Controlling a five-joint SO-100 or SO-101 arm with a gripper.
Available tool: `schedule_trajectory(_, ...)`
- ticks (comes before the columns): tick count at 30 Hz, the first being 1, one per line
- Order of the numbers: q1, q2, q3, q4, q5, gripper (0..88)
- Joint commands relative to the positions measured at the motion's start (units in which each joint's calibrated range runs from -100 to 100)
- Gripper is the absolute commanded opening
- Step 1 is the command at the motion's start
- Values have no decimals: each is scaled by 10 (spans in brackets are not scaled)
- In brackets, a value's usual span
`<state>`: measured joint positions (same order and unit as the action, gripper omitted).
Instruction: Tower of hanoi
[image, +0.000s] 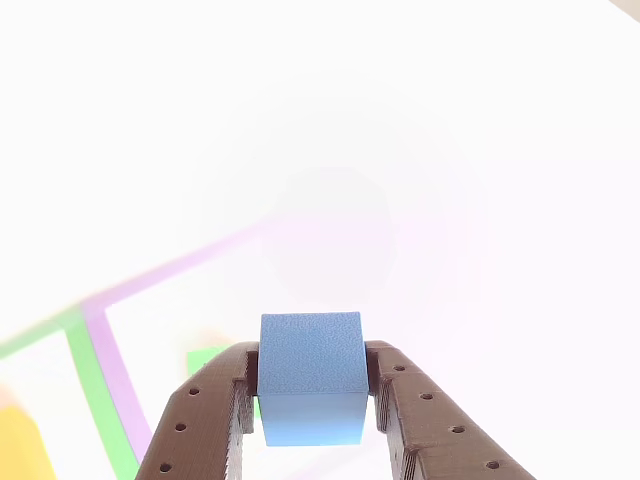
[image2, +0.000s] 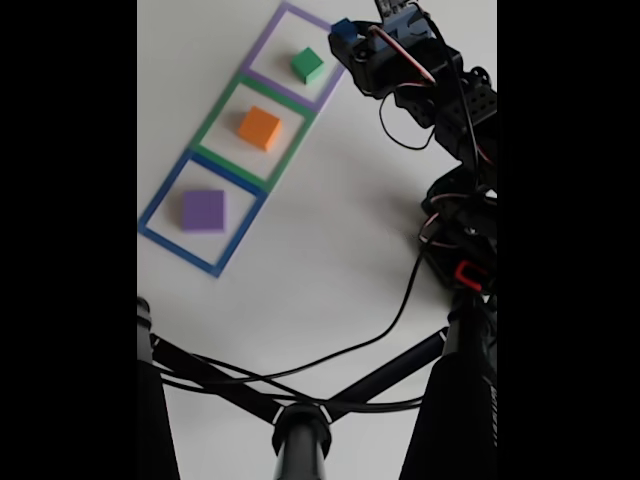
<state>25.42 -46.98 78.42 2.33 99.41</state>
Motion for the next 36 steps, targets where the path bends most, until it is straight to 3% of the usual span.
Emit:
schedule_trajectory(1,-14,78,17,-152,6,33)
schedule_trajectory(9,-41,238,21,-343,6,32)
schedule_trajectory(16,-57,335,13,-443,6,32)
schedule_trajectory(36,-58,461,-38,-529,6,32)
